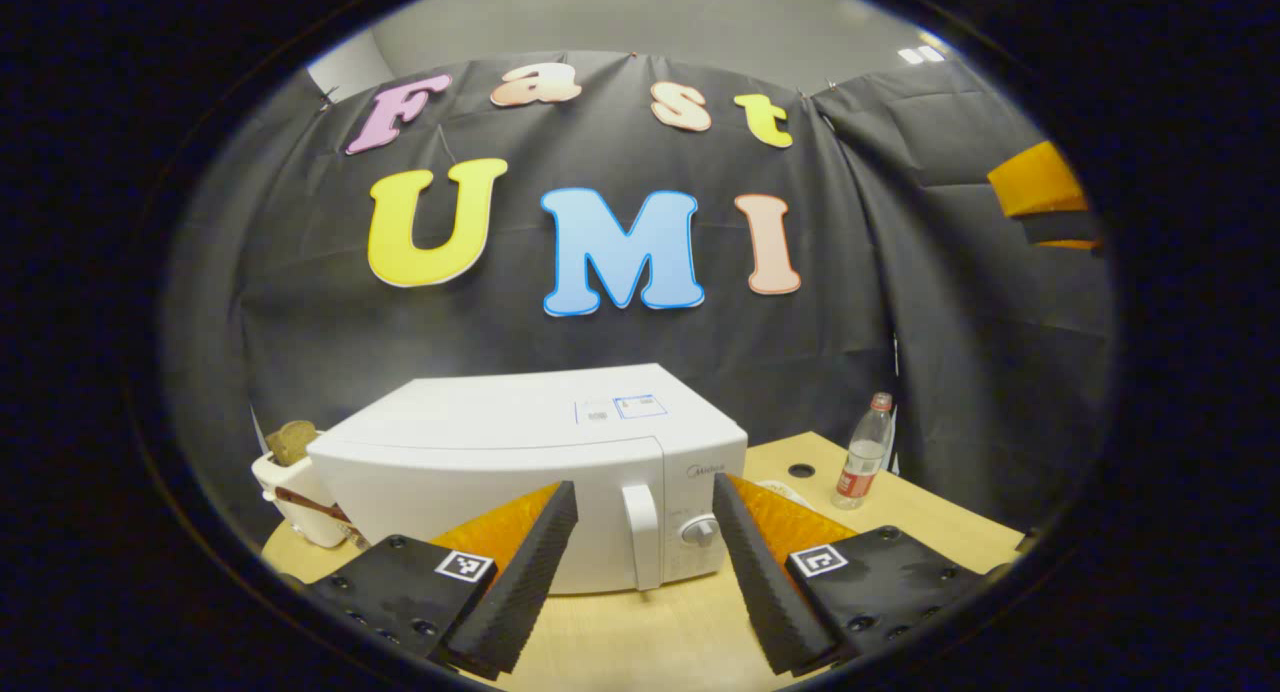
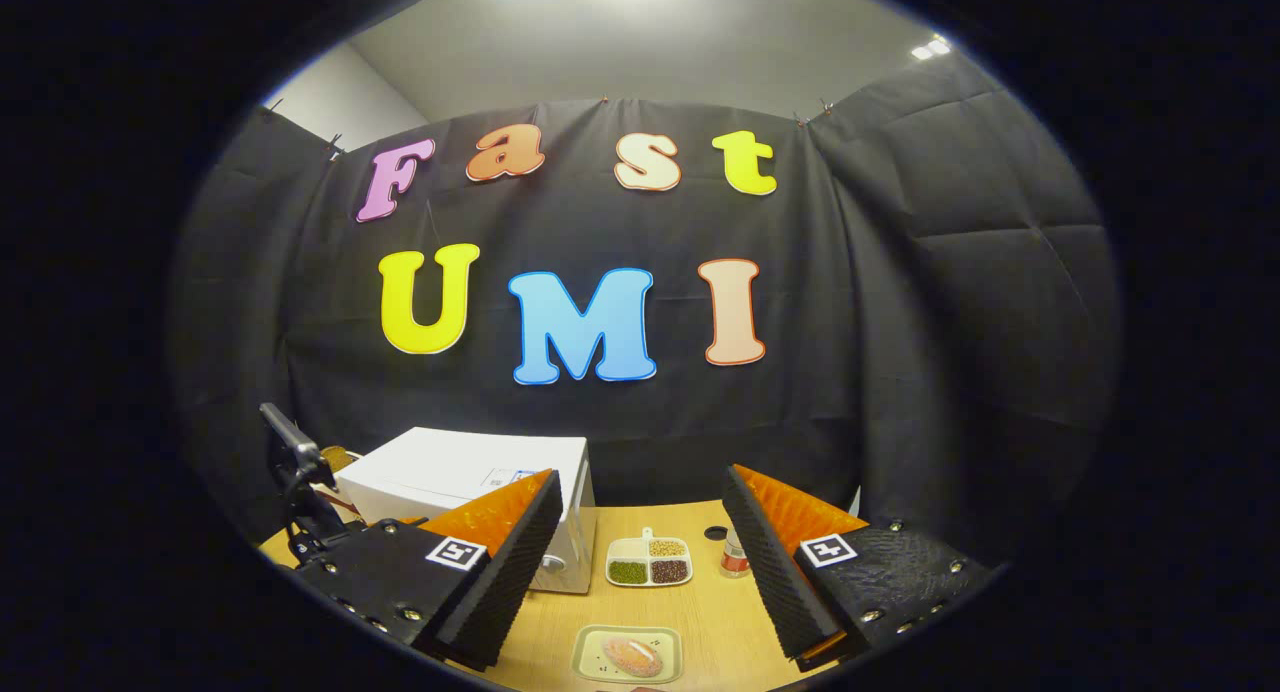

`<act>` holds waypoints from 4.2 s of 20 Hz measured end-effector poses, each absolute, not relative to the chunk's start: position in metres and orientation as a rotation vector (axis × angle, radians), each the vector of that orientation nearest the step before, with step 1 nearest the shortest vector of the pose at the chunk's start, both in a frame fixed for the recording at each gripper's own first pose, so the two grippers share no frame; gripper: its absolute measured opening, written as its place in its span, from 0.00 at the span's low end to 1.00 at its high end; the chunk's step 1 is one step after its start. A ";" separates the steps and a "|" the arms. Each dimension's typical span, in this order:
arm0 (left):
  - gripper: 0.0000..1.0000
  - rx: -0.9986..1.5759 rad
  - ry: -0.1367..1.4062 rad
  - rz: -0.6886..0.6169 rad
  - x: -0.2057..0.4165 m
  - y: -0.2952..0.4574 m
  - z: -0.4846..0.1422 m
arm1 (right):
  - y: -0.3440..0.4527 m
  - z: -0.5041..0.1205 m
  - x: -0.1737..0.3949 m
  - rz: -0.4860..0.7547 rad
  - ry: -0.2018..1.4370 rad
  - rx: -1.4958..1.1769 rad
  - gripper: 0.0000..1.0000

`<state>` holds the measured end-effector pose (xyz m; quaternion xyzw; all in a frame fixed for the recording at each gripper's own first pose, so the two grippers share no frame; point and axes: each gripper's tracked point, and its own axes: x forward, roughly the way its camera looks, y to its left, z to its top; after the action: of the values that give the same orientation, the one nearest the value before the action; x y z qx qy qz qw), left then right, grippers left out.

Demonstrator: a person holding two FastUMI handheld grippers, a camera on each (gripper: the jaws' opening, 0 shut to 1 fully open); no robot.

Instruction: Open the microwave oven with the left hand, put the food in, and close the microwave oven.

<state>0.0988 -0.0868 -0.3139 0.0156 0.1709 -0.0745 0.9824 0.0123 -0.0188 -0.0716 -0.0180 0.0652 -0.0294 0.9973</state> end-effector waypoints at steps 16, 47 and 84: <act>0.51 -0.019 0.518 -0.118 0.142 -0.096 -0.415 | -0.044 -0.117 0.027 -0.087 0.260 0.002 0.98; 0.15 0.088 0.646 -0.424 -0.019 -0.051 -0.389 | 0.025 -0.135 0.015 0.043 0.282 0.022 0.98; 0.15 0.162 0.764 -0.527 -0.181 0.201 -0.367 | 0.009 -0.413 0.000 0.034 0.938 -0.123 0.98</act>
<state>-0.1812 0.2013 -0.3675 0.0779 0.3679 -0.2541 0.8911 -0.0005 0.0092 -0.4130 -0.0592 0.4517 0.0166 0.8900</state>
